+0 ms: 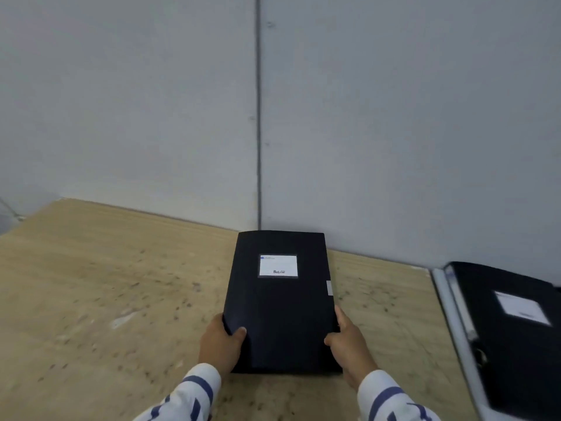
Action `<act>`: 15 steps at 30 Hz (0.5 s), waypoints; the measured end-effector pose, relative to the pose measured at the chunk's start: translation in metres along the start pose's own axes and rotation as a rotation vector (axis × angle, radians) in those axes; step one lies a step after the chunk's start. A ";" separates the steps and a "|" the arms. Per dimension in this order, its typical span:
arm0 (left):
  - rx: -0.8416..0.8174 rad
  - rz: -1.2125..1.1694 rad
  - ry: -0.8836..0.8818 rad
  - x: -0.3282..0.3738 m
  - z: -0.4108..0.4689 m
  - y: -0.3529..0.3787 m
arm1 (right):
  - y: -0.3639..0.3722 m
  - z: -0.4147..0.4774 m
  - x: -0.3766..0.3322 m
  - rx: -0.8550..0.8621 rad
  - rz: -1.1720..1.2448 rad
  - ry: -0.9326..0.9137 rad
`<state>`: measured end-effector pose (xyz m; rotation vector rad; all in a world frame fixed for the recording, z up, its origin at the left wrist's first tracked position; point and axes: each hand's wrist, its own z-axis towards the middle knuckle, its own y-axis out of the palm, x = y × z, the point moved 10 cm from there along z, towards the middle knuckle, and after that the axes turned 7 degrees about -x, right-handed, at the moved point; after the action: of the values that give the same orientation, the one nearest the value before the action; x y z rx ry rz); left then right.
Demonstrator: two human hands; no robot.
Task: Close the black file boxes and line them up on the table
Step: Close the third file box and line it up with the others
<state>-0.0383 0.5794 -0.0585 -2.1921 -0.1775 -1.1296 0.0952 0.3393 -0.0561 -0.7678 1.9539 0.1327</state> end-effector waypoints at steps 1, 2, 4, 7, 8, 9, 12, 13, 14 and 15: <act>-0.025 0.009 0.012 0.009 -0.003 0.017 | -0.018 -0.006 0.006 0.026 0.022 0.007; -0.055 0.013 0.018 0.017 -0.005 0.034 | -0.036 -0.011 0.011 0.051 0.045 0.012; -0.117 0.015 0.037 0.037 -0.010 0.069 | -0.072 -0.019 0.025 0.092 0.071 0.027; -0.172 0.041 0.066 0.066 -0.017 0.117 | -0.121 -0.030 0.042 0.142 0.100 0.046; -0.182 0.049 0.076 0.074 -0.019 0.132 | -0.136 -0.035 0.047 0.158 0.102 0.049; -0.189 0.052 0.086 0.083 -0.022 0.147 | -0.152 -0.037 0.053 0.173 0.112 0.057; -0.210 0.055 0.109 0.103 -0.031 0.187 | -0.193 -0.046 0.068 0.223 0.120 0.085; -0.216 0.060 0.111 0.108 -0.034 0.198 | -0.204 -0.048 0.073 0.236 0.126 0.088; -0.218 0.061 0.113 0.112 -0.036 0.207 | -0.213 -0.050 0.076 0.245 0.130 0.093; -0.216 0.061 0.112 0.115 -0.038 0.214 | -0.221 -0.051 0.079 0.251 0.128 0.104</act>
<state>0.0921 0.3707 -0.0599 -2.2953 0.0628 -1.2836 0.1572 0.1075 -0.0466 -0.4931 2.0697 -0.0766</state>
